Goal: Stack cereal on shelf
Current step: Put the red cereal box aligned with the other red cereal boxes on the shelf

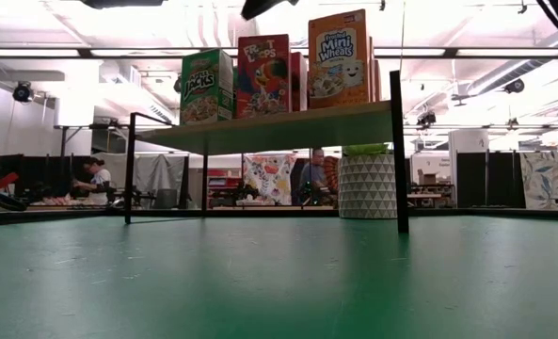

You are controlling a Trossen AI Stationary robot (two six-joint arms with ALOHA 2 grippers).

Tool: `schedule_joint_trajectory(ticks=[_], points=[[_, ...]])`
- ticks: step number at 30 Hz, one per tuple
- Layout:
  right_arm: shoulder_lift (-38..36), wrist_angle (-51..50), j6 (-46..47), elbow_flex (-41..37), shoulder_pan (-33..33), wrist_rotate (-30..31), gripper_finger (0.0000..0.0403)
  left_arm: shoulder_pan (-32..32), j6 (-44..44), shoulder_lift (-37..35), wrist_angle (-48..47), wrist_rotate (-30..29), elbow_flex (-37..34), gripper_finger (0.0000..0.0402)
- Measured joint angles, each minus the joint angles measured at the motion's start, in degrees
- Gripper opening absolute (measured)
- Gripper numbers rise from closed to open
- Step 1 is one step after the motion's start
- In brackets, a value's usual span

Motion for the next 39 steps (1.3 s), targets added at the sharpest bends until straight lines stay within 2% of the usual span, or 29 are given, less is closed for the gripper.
schedule_joint_trajectory(ticks=[5,13,22,28,36,39], points=[[-0.18,-7.50,2.55,3.42,0.00,2.58,0.0012,0.00,0.00,0.00,-0.03,0.00,0.00,0.0148],[-0.18,-16.19,5.79,3.52,0.02,5.90,0.0012,-0.02,0.00,0.00,-0.04,0.00,0.00,0.0148],[-0.16,-16.58,7.51,3.31,0.13,6.33,0.0012,0.00,0.00,0.00,-0.07,0.00,0.00,0.0148],[-0.16,-16.56,9.21,3.24,0.59,1.93,0.0012,0.00,0.00,0.00,-0.07,0.02,0.00,0.0148],[-0.19,-16.49,9.46,3.24,1.09,3.92,0.0012,-0.02,-0.02,0.00,-0.03,0.32,0.00,0.0148],[-0.22,-16.46,9.25,3.54,1.07,4.03,0.0012,-0.02,0.05,0.74,0.54,2.21,0.00,0.0148]])
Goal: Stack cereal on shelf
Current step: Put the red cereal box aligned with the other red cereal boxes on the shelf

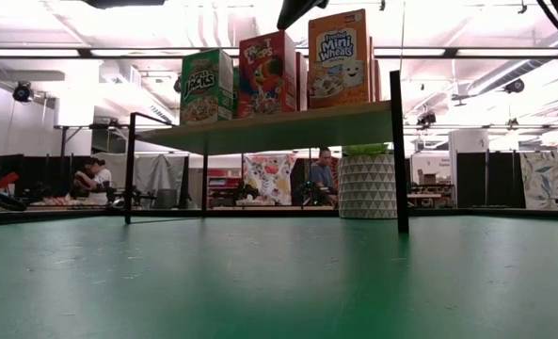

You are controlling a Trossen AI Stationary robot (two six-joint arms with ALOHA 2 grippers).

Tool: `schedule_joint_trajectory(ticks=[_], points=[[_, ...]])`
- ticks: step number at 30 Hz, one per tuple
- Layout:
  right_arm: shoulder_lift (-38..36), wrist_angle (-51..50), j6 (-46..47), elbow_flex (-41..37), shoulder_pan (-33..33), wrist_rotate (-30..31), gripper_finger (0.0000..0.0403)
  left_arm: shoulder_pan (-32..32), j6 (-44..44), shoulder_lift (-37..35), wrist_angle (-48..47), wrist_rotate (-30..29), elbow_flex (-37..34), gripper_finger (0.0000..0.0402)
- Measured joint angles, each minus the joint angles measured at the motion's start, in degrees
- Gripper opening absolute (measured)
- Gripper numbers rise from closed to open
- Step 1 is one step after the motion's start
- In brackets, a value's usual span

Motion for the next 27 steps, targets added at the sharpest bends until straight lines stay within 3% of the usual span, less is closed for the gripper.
schedule_joint_trajectory(ticks=[9,27], points=[[-0.15,-2.04,-0.65,0.26,0.04,-0.19,0.0012,-0.03,3.58,3.98,2.89,1.04,0.00,0.0148],[-0.15,-2.45,-1.13,-0.38,-0.09,-0.16,0.0012,0.02,3.99,3.98,2.93,1.00,0.00,0.0148]])
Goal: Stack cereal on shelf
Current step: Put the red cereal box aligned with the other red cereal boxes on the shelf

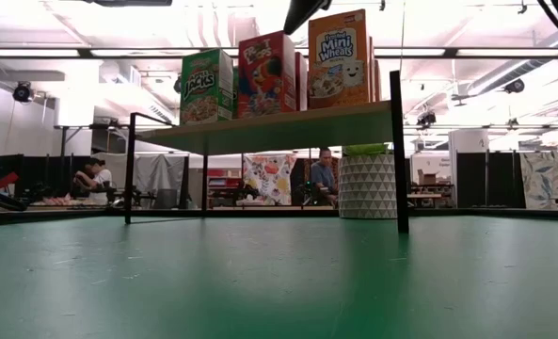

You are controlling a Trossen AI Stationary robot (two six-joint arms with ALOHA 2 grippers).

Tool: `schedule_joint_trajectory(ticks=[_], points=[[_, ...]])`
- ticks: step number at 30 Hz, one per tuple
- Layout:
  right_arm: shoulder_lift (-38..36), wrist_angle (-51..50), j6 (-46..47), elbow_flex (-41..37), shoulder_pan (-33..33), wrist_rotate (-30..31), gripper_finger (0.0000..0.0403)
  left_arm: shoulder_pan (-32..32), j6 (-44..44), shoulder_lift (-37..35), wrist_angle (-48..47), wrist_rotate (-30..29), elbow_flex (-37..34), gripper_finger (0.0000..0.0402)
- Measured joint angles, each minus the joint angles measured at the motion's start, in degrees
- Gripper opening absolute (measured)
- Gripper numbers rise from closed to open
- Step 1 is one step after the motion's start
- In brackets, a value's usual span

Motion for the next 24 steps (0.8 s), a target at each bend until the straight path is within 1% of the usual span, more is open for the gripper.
schedule_joint_trajectory(ticks=[5,15,19,24], points=[[0.00,1.61,-0.99,-0.04,-0.02,0.02,0.0012,0.00,0.00,0.00,0.00,0.00,0.00,0.0148],[0.02,1.73,-2.22,-0.04,0.00,0.11,0.0012,0.00,0.00,0.00,0.00,-0.02,0.01,0.0148],[-0.10,4.42,-2.31,-0.04,0.53,-0.08,0.0012,0.00,0.00,0.00,0.00,-0.02,0.02,0.0148],[0.12,7.50,-3.68,-0.04,1.92,-4.76,0.0012,0.00,0.00,0.00,-0.01,-0.02,0.02,0.0148]])
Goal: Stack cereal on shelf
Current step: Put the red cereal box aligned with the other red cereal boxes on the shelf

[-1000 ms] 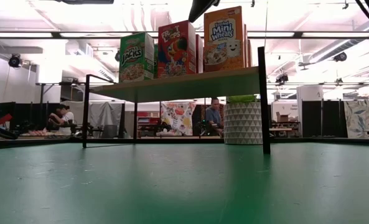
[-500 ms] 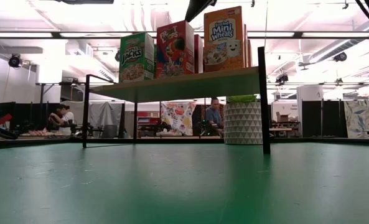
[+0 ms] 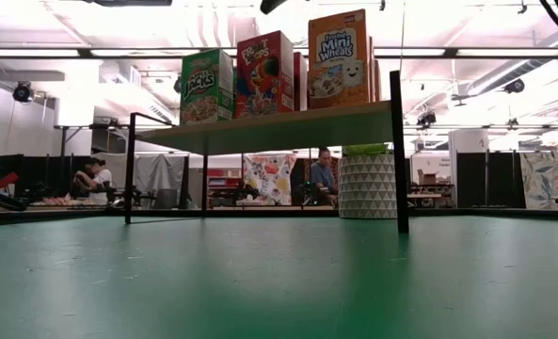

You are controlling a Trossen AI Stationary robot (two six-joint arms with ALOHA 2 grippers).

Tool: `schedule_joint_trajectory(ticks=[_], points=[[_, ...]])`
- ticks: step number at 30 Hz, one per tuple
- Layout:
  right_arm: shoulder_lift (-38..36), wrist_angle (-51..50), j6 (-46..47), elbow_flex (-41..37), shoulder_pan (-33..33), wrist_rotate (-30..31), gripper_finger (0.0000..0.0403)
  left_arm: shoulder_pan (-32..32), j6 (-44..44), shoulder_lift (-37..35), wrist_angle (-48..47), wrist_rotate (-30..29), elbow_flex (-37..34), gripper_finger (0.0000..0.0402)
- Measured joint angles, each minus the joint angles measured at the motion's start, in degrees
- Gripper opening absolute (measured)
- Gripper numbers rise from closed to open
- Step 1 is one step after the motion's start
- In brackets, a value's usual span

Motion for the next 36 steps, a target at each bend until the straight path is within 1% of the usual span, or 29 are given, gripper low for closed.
schedule_joint_trajectory(ticks=[7,19,23,32,36], points=[[1.44,-0.35,0.20,-0.07,0.42,0.24,0.0012,0.00,0.00,0.00,-0.01,-0.02,0.00,0.0148],[1.54,-0.82,0.02,-0.14,0.31,0.37,0.0012,0.00,0.00,0.00,-0.03,-0.02,0.00,0.0148],[1.54,-0.84,0.02,-0.40,0.31,2.97,0.0012,0.00,0.00,0.00,-0.03,-0.01,0.00,0.0148],[1.57,-1.70,0.01,-0.61,0.31,3.44,0.0012,0.00,0.00,0.00,-0.03,-0.02,0.00,0.0148],[1.57,-3.00,0.92,-0.61,0.31,5.93,0.0012,0.00,0.00,0.00,-0.03,-0.02,0.00,0.0148]])
